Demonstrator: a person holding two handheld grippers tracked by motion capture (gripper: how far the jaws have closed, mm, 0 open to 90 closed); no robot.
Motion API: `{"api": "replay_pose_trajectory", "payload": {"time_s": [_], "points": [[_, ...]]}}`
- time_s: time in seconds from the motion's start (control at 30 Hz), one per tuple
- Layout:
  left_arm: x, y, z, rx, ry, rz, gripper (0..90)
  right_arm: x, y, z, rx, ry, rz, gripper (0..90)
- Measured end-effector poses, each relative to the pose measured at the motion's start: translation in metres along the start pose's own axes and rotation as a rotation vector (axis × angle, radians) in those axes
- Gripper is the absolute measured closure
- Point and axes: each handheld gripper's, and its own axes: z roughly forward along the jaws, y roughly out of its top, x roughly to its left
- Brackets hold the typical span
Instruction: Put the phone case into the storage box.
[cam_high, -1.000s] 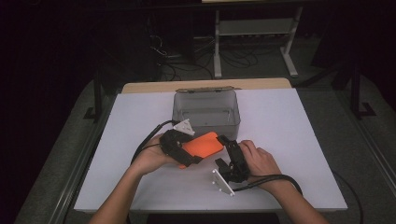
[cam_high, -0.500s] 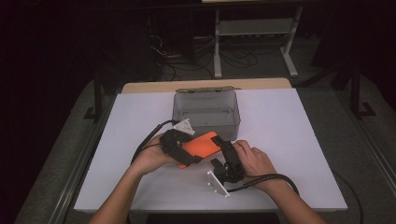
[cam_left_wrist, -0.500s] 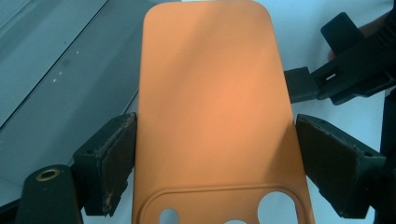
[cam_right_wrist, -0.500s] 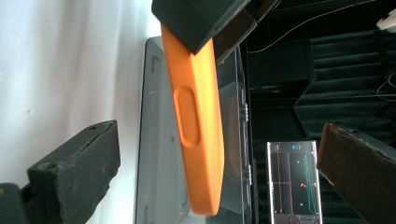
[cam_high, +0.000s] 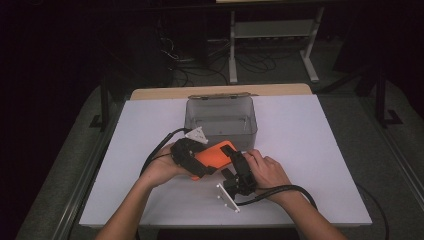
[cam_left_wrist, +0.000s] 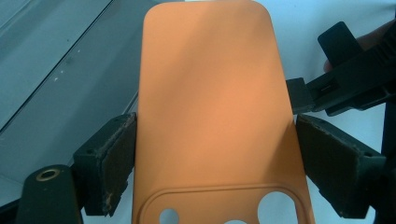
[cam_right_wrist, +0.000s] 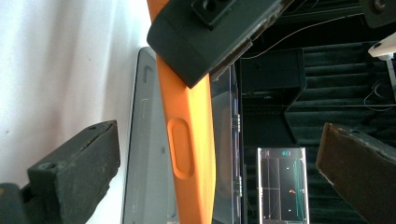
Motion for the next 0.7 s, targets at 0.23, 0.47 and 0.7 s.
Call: {"api": "replay_pose_trajectory", "payload": {"time_s": [0.23,0.47,0.7], "points": [[0.0000,0.0001,-0.0002,-0.002,0.000,0.002,15.6,0.0016,0.0000,0.0011,0.009,-0.015,-0.029,0.0],[-0.0002,0.0005,-0.0004,0.000,0.000,0.003,15.6,0.0026,0.0012,0.0011,0.013,-0.028,-0.050,2.6],[0.0000,0.0003,-0.0016,-0.002,0.003,0.000,15.6,0.0035,0.0018,0.0010,0.014,-0.040,-0.056,5.8]]}}
